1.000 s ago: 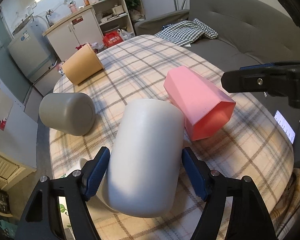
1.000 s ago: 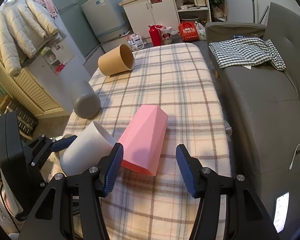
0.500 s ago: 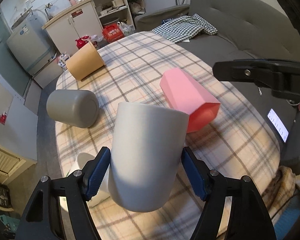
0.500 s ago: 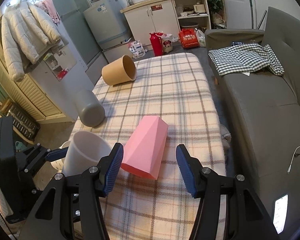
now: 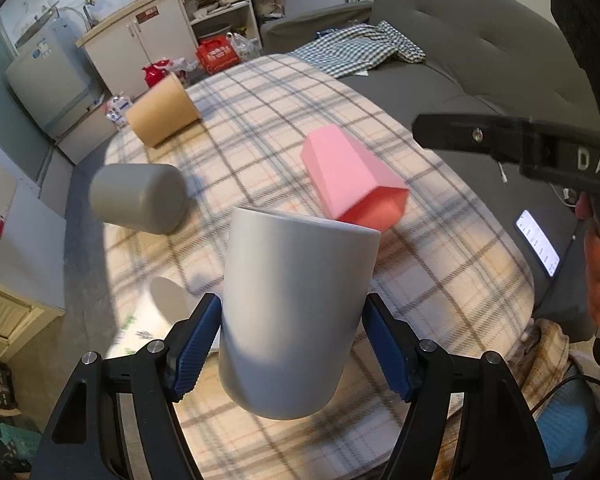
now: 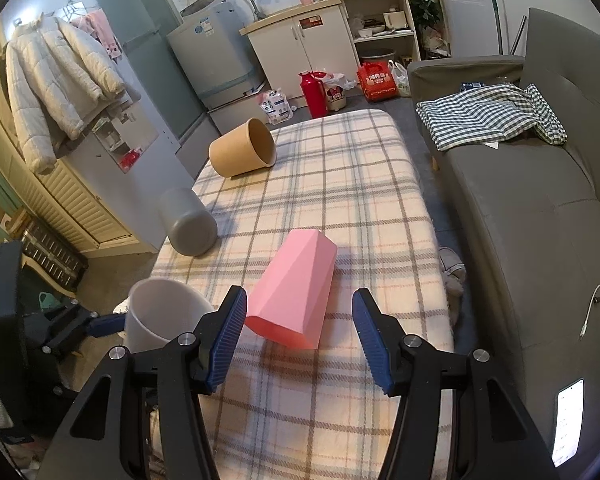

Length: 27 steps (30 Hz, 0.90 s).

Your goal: Flip cup upside down

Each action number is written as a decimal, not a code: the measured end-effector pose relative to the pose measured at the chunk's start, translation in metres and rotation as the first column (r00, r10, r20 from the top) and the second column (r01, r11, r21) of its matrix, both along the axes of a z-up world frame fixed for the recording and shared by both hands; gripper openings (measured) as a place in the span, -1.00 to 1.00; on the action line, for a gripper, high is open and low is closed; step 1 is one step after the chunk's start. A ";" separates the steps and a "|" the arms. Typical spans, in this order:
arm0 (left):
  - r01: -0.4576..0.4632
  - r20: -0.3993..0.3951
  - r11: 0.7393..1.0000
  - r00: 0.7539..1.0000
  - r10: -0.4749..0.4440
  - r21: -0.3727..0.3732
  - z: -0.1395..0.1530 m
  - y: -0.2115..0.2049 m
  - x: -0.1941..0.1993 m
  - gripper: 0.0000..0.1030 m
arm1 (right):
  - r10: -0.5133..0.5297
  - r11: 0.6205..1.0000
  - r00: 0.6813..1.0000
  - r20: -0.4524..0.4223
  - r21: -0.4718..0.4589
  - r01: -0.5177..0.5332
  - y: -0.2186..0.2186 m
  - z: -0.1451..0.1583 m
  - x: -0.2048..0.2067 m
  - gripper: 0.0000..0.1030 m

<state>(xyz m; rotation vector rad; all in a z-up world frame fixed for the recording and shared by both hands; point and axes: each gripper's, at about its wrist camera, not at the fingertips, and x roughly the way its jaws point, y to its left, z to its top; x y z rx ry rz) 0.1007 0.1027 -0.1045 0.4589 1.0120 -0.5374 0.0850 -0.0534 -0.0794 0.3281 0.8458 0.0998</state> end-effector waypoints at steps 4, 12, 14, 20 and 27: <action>0.015 -0.014 1.000 1.000 -0.015 -0.002 -0.015 -0.005 -0.008 0.44 | -0.007 1.000 1.000 0.000 -0.001 0.007 -0.003 0.000 -0.003 0.07; 0.020 -0.026 1.000 0.999 -0.020 -0.002 -0.026 0.006 -0.019 0.59 | -0.016 1.000 1.000 -0.006 -0.002 0.016 -0.006 -0.002 -0.004 0.07; 0.009 -0.047 1.000 0.999 -0.010 -0.016 -0.031 0.012 -0.020 0.59 | -0.010 1.000 1.000 -0.010 -0.004 0.010 -0.004 -0.003 -0.004 0.07; 0.008 -0.053 0.996 0.999 -0.012 -0.087 -0.034 0.018 -0.021 0.46 | 0.003 1.000 1.000 -0.014 -0.016 -0.004 0.002 -0.003 -0.004 0.07; 0.070 0.000 0.997 0.998 -0.070 -0.021 -0.017 0.020 -0.030 0.45 | -0.006 1.000 1.000 -0.008 -0.019 0.006 0.001 0.000 -0.005 0.07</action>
